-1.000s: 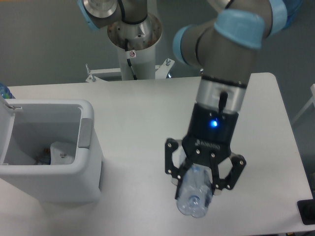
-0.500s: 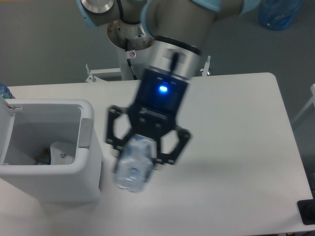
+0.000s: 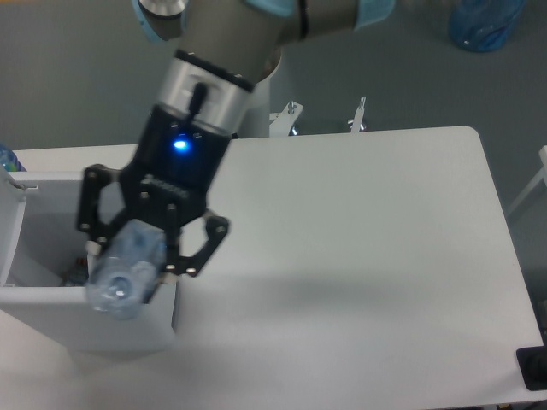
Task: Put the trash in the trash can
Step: 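Lift the bottle and carry it into the trash bin, then open the gripper to release the bottle and raise it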
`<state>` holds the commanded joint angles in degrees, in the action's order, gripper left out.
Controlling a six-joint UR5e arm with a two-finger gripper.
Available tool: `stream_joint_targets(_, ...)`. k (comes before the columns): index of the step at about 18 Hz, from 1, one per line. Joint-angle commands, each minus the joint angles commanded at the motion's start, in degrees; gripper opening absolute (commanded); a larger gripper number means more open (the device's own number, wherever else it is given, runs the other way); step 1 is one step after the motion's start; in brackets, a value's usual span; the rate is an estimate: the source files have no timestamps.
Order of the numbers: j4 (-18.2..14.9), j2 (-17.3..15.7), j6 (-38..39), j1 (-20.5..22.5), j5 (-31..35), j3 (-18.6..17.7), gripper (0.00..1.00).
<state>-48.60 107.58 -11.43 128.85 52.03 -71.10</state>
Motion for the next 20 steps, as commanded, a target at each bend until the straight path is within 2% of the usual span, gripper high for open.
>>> stream_joint_targets(7,0.0,-0.35,0.36,-3.51,0.09,-2.99,0.59)
stream_joint_targets(8,0.09,-0.27,-0.34,-3.69,0.17,-3.25,0.71)
stream_joint_targets(9,0.09,-0.18,-0.96,-3.69,0.35,-3.34,0.91)
stream_joint_targets(10,0.09,-0.18,-2.09,-3.69,0.44,-3.25,1.0)
stream_joint_targets(15,0.09,-0.62,-2.81,-3.61,0.35,-3.17,1.0)
stream_joint_targets(18,0.0,-0.44,-2.72,-2.91,1.92,-1.15,1.0)
stream_joint_targets(20,0.0,-0.27,-2.9,-0.89,5.34,0.69,1.0)
